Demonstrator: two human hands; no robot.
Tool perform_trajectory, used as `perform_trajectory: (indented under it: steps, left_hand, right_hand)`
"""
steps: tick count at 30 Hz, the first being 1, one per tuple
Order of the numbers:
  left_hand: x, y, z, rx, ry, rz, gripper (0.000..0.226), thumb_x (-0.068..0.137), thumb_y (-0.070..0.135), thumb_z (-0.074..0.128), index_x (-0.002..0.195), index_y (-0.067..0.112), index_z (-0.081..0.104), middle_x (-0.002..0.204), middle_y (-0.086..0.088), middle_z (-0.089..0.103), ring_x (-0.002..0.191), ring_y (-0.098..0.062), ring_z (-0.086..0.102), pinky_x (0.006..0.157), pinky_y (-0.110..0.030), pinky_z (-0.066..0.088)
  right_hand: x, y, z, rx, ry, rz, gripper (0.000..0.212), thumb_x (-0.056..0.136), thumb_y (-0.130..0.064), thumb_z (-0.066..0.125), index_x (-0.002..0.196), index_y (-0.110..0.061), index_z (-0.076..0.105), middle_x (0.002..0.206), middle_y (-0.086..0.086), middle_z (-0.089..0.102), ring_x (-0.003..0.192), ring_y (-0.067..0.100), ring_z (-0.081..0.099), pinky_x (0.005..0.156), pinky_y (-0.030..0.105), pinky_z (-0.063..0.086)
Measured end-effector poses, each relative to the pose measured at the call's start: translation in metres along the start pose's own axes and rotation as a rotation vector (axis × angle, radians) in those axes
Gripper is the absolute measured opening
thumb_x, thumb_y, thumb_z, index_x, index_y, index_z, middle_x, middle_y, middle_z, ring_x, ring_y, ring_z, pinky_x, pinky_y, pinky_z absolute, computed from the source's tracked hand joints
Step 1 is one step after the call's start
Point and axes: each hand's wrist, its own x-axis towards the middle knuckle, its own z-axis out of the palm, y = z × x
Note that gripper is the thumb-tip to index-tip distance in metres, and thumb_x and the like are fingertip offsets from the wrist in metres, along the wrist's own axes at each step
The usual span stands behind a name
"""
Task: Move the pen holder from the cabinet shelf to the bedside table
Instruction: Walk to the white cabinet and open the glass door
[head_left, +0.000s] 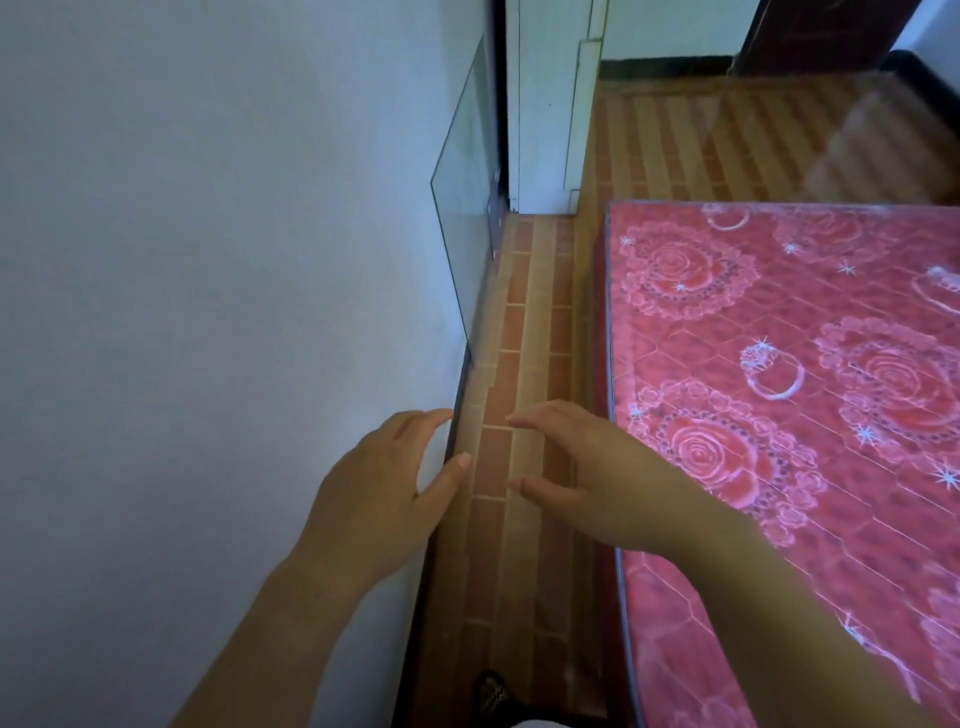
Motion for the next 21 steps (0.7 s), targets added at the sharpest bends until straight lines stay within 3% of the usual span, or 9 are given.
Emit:
perform_trajectory:
  steps: [8,12,18,21]
  left_hand:
    - [0.027,-0.020,-0.017,-0.016,-0.011,0.033,0.060,0.079,0.061,0.031,0.135,0.039,0.031,0.145,0.013,0.035,0.129,-0.011,0.037,0.102,-0.033,0.035]
    - [0.058,-0.019,-0.025,-0.025,-0.016,0.083,0.054,0.084,0.056,0.035,0.135,0.039,0.030,0.144,0.014,0.035,0.129,-0.009,0.037,0.100,-0.028,0.033]
    - [0.141,0.000,-0.034,-0.047,-0.034,0.142,0.064,0.077,0.061,0.027,0.136,0.037,0.031,0.144,0.013,0.035,0.129,-0.010,0.037,0.101,-0.028,0.034]
    - [0.207,0.020,-0.032,-0.037,-0.038,0.182,0.054,0.085,0.057,0.033,0.135,0.038,0.031,0.144,0.014,0.035,0.129,-0.009,0.037,0.098,-0.026,0.033]
  right_hand:
    - [0.032,-0.003,-0.001,-0.001,0.040,0.036,0.053,0.084,-0.046,0.057,0.132,-0.030,0.041,0.140,-0.009,0.043,0.124,0.011,0.043,0.103,0.036,0.040]
    - [0.052,0.008,-0.012,-0.030,0.061,0.060,0.052,0.084,-0.044,0.058,0.131,-0.028,0.042,0.139,-0.009,0.042,0.124,0.008,0.041,0.102,0.024,0.033]
    - [0.104,0.042,-0.048,-0.057,0.095,0.116,0.055,0.085,-0.045,0.057,0.135,-0.029,0.039,0.143,-0.009,0.036,0.129,0.009,0.036,0.104,0.024,0.030]
    - [0.141,0.072,-0.081,-0.064,0.122,0.139,0.055,0.084,-0.043,0.059,0.134,-0.027,0.041,0.139,-0.009,0.041,0.125,0.008,0.040,0.099,0.019,0.030]
